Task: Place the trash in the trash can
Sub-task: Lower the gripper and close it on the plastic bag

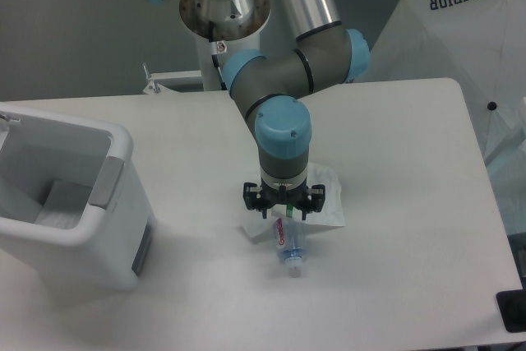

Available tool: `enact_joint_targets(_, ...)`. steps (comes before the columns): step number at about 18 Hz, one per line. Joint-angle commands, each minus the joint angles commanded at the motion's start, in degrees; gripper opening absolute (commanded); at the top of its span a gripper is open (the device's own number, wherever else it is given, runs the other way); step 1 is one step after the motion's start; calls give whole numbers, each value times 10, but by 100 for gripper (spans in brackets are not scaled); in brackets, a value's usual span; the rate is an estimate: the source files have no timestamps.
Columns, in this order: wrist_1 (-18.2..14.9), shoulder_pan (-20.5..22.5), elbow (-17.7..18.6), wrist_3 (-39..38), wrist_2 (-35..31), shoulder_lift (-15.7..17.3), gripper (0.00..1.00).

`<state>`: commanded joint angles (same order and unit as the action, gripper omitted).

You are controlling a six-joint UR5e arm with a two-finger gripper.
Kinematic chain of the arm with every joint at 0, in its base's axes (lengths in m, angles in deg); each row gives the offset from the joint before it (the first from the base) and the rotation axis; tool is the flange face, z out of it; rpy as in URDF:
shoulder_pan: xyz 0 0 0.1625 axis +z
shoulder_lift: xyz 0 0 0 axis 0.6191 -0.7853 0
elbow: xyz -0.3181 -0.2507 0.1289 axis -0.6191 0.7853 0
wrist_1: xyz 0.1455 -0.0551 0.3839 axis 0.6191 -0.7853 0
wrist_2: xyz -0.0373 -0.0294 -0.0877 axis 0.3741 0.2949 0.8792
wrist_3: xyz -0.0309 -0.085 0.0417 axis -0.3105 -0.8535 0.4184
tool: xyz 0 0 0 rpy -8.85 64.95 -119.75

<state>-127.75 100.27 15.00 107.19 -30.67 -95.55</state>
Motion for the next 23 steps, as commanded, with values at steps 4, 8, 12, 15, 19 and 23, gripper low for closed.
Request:
enact_joint_targets(4,1,0,0,2,1,4,0)
enact_joint_targets(8,1,1,-1,2,9,5,0)
enact_joint_targets(12,4,8,-10,4,10,6,0)
enact_joint_targets(15,4,20,-36,2,19,10,0)
enact_joint_targets(19,4,33,-88,0,54,30,0)
enact_joint_targets(23,4,44,-129,-32,94,54,0)
